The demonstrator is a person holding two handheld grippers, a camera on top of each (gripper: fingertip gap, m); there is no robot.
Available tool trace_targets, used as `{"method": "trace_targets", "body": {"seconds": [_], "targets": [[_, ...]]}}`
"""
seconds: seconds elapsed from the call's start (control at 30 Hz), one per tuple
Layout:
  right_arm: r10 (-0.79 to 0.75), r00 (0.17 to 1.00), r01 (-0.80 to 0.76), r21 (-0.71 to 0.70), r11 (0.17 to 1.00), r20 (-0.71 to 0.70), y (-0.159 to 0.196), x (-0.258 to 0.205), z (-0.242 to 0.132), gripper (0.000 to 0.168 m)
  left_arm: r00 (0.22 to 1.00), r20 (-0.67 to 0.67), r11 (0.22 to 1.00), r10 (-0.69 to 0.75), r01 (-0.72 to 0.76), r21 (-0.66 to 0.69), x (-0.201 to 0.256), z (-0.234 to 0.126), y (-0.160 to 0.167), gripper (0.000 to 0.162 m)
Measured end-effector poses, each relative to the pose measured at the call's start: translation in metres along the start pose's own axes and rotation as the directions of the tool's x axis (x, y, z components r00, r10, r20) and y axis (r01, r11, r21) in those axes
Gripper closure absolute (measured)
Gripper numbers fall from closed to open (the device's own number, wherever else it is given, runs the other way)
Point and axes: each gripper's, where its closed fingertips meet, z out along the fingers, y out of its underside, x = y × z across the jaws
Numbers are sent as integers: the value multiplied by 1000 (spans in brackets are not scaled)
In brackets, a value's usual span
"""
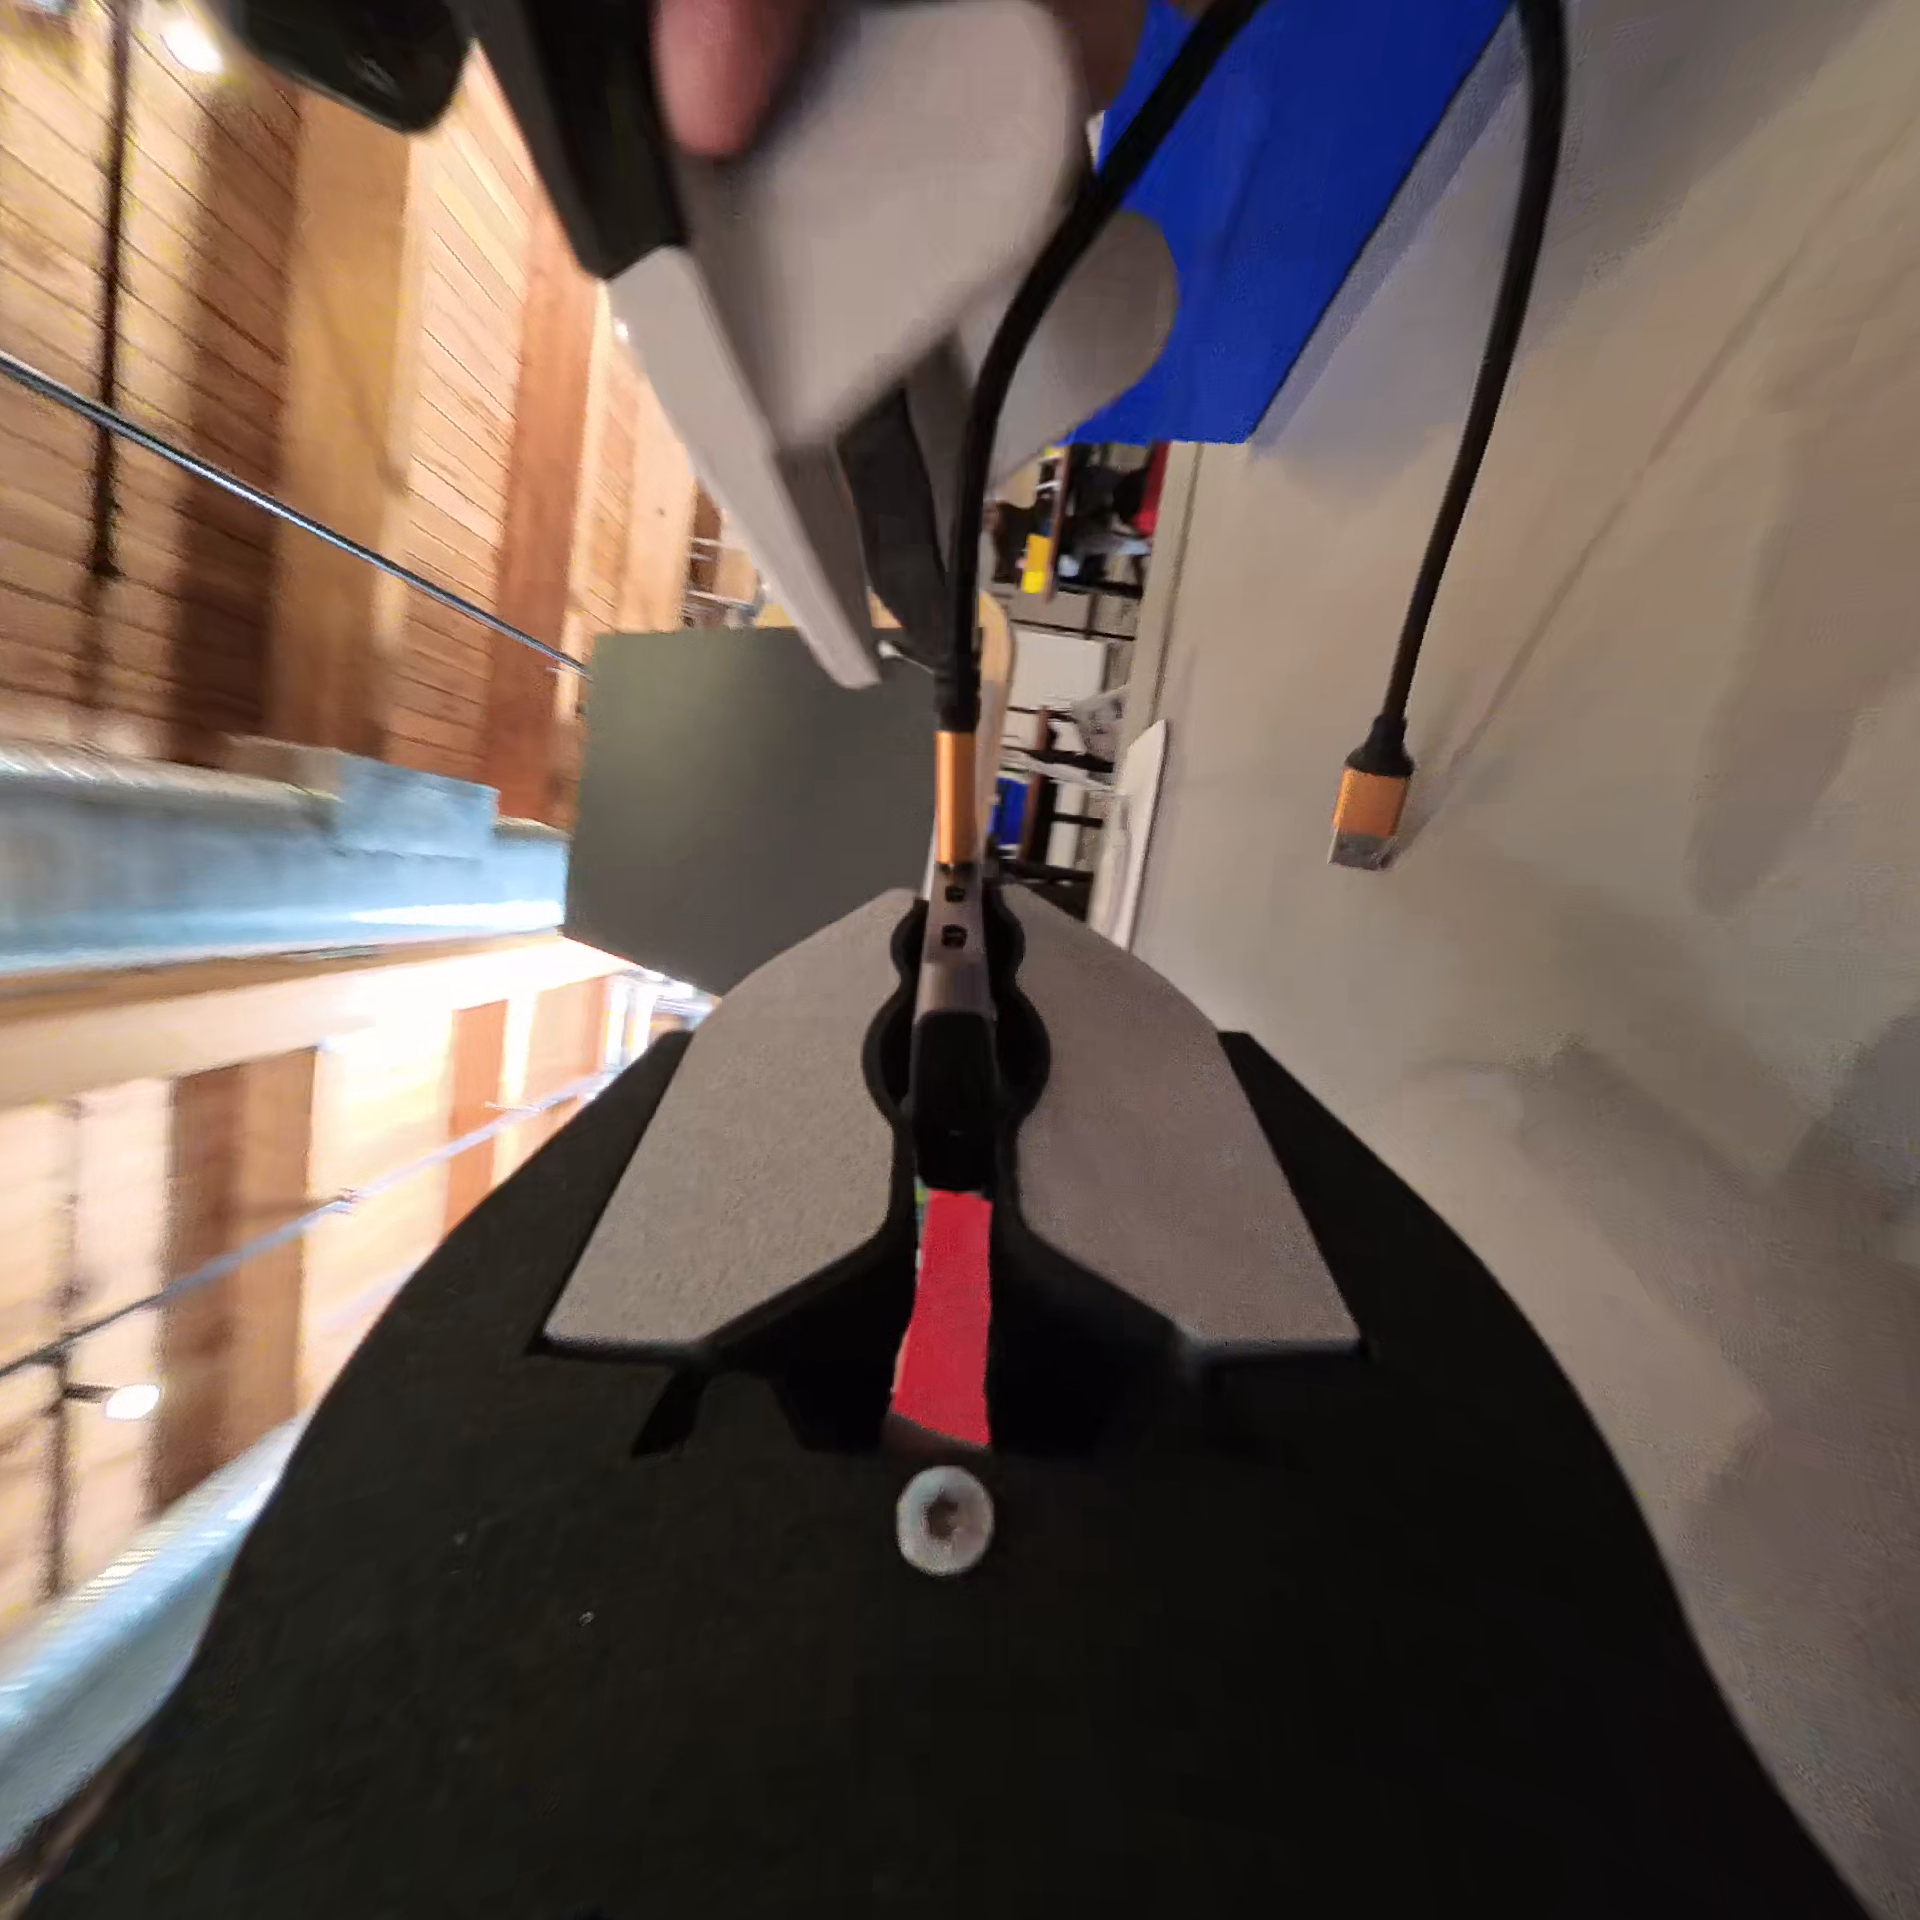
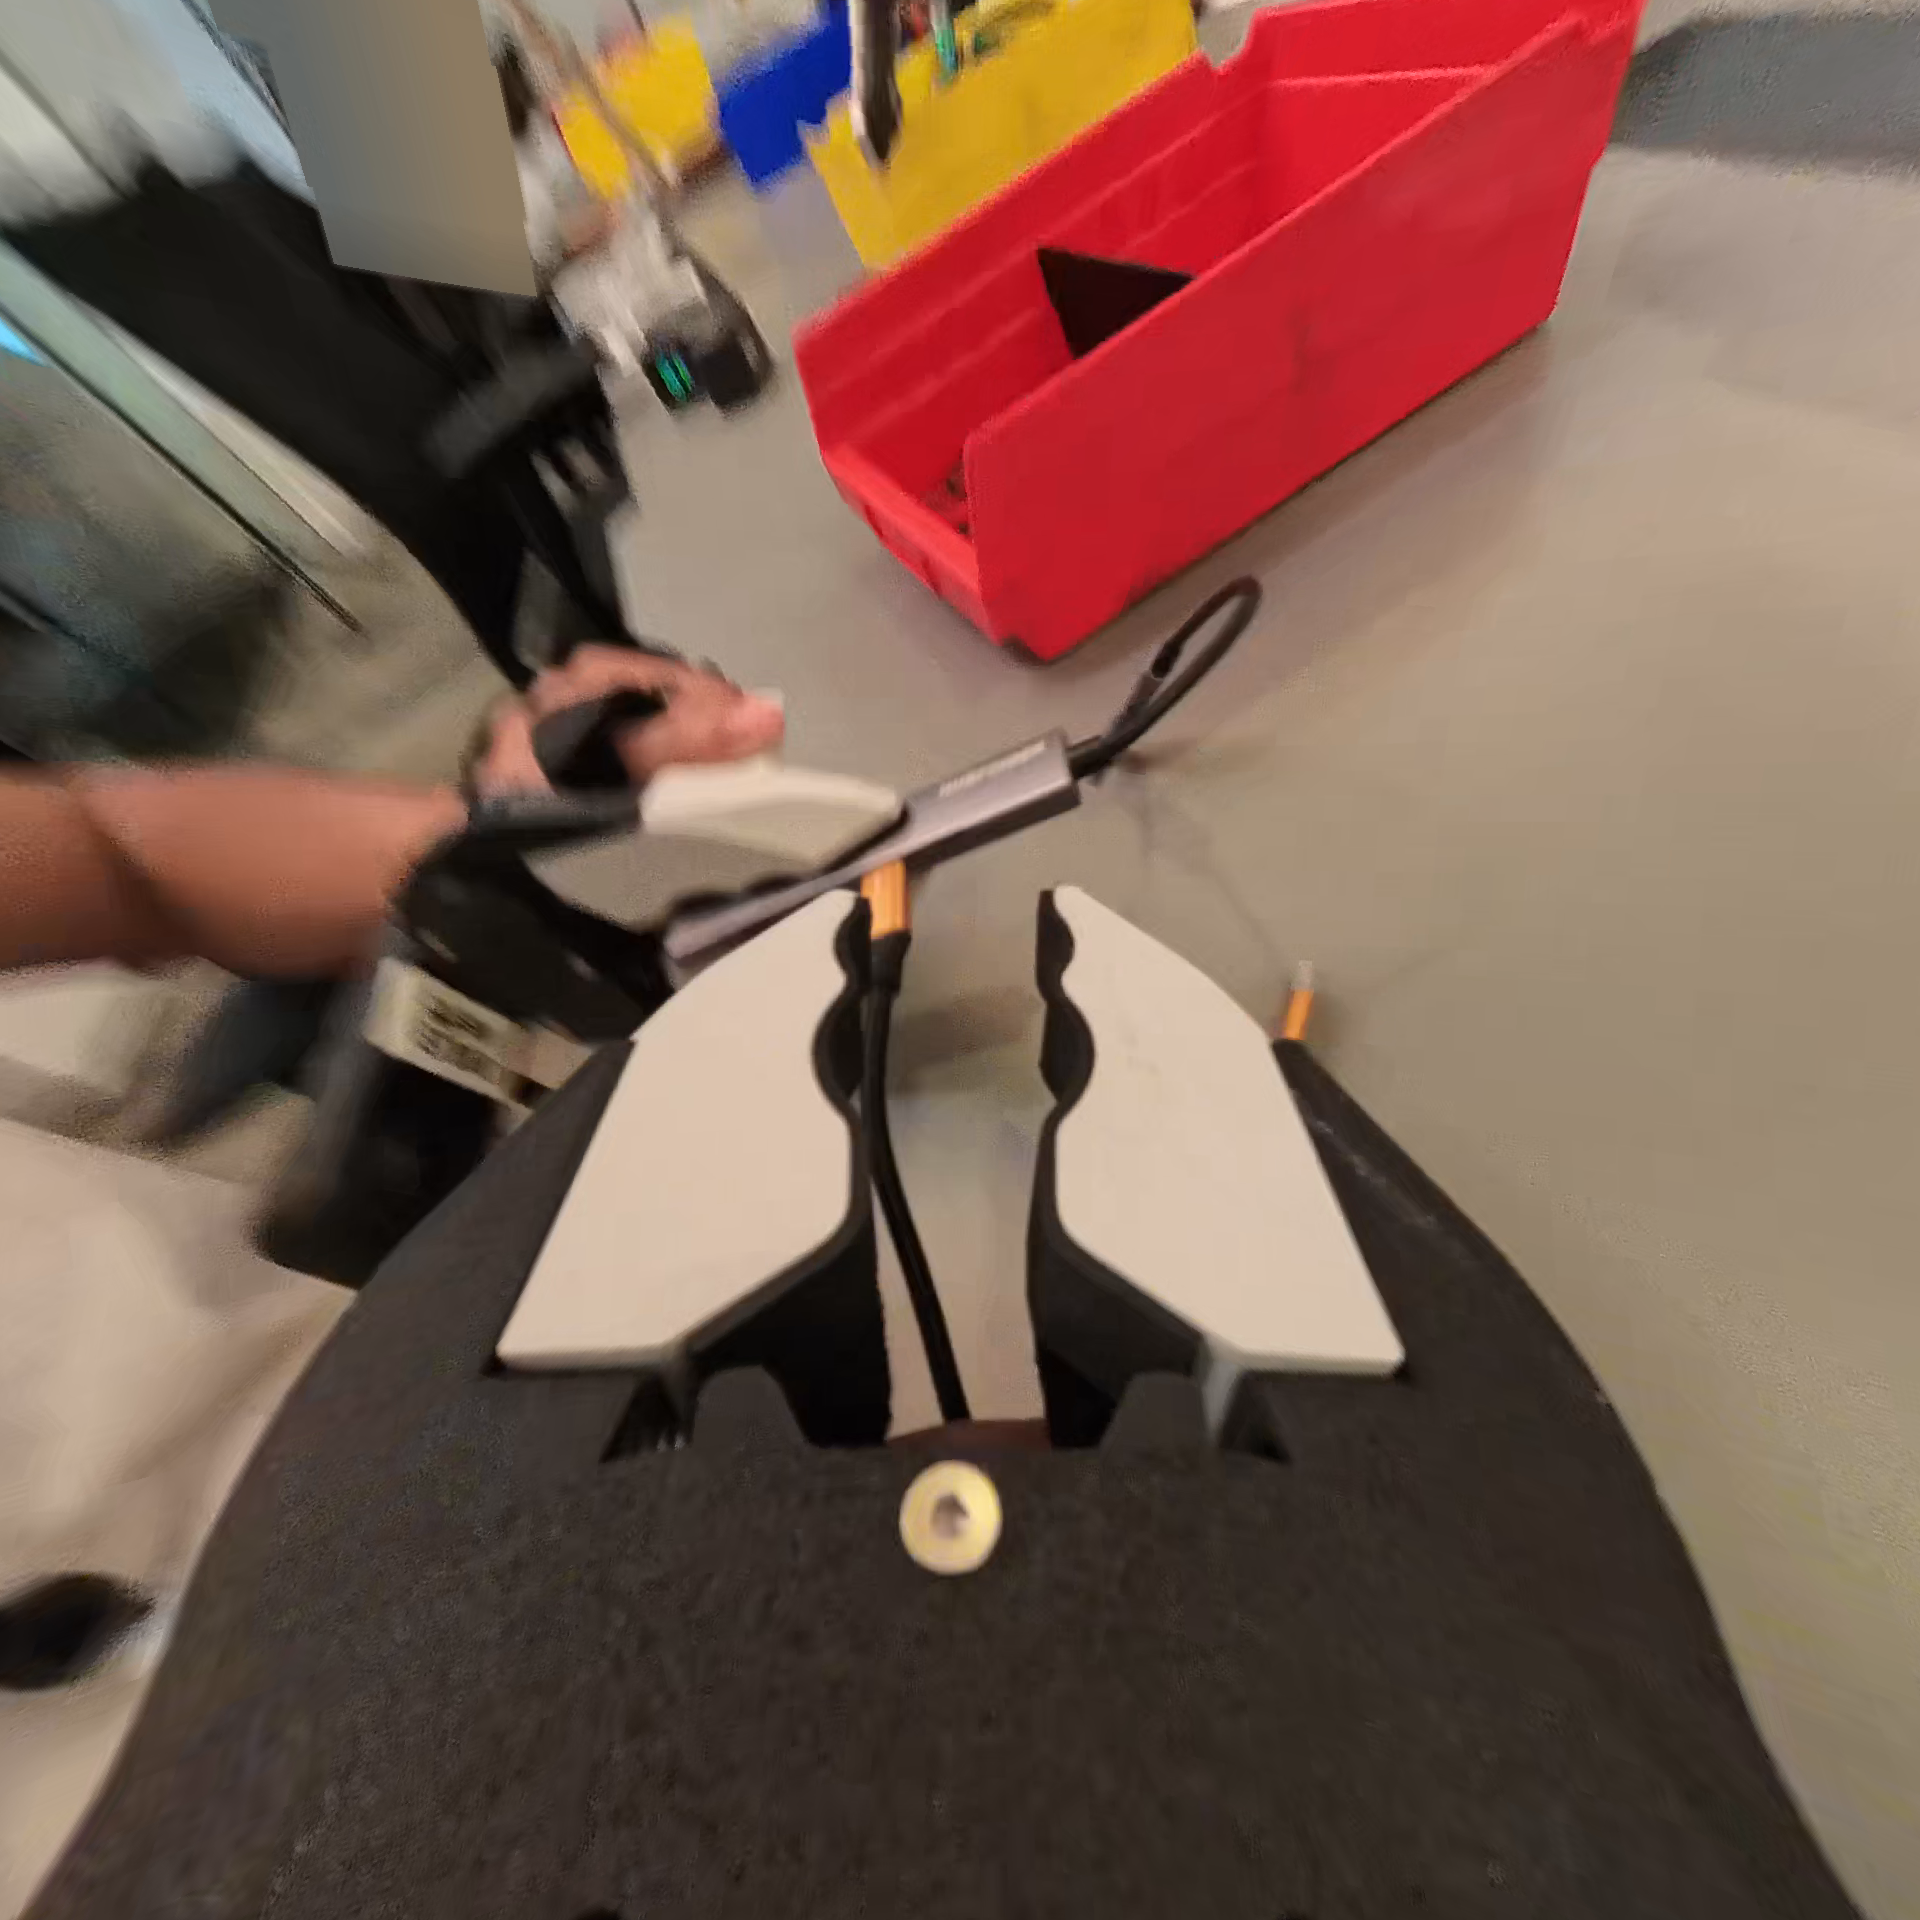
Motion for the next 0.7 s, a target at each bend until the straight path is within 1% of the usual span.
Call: {"method": "trace_targets", "body": {"seconds": [0.03,0.07,0.1,0.17,0.2,0.23,0.3,0.33,0.37,0.4,0.43,0.47,0.53,0.57,0.63,0.7], "targets": [[135,988,-139,38,990,80,-6,0,-1,138,999,22,999,40,-40,2,-1,-1,0,153],[247,958,-256,46,966,148,-8,1,2,137,997,42,998,69,-69,2,-2,-1,0,153],[325,928,-334,17,942,183,-5,2,9,129,995,56,996,86,-86,3,-3,-1,-2,153],[405,892,-402,-57,914,201,6,2,25,124,991,73,994,108,-108,0,-4,-1,-5,153],[428,877,-421,-77,904,217,7,0,32,128,989,82,993,121,-121,-8,-5,-1,-6,153],[452,851,-449,-79,890,268,4,-5,34,142,988,85,991,132,-131,-20,-5,-1,-5,153],[508,794,-506,-98,857,334,-2,-9,34,150,983,89,987,159,-158,-19,-5,1,-4,153],[504,793,-508,-85,857,343,-4,-7,33,154,978,99,983,184,-181,-30,-5,2,-3,152],[484,801,-496,-61,866,353,-8,-6,32,158,974,105,980,200,-197,-42,-4,4,-1,150],[463,815,-485,-28,874,349,-12,-2,28,159,977,106,982,187,-182,-55,-4,4,1,141],[440,831,-470,4,883,341,-18,3,23,160,986,98,989,136,-129,-72,-4,4,5,133],[406,848,-446,42,894,341,-27,5,15,160,995,80,994,60,-53,-91,-4,4,11,130],[321,901,-369,127,921,291,-50,14,-5,160,995,56,987,-81,88,-133,-8,2,23,125],[250,931,-302,177,937,265,-67,16,-19,160,989,45,977,-140,145,-158,-9,1,30,124],[54,987,-95,273,957,152,-110,17,-53,160,974,17,950,-227,226,-214,-6,-2,46,125],[-132,991,114,327,938,35,-160,12,-89,160,967,5,935,-255,247,-255,-2,-6,59,129]]}}
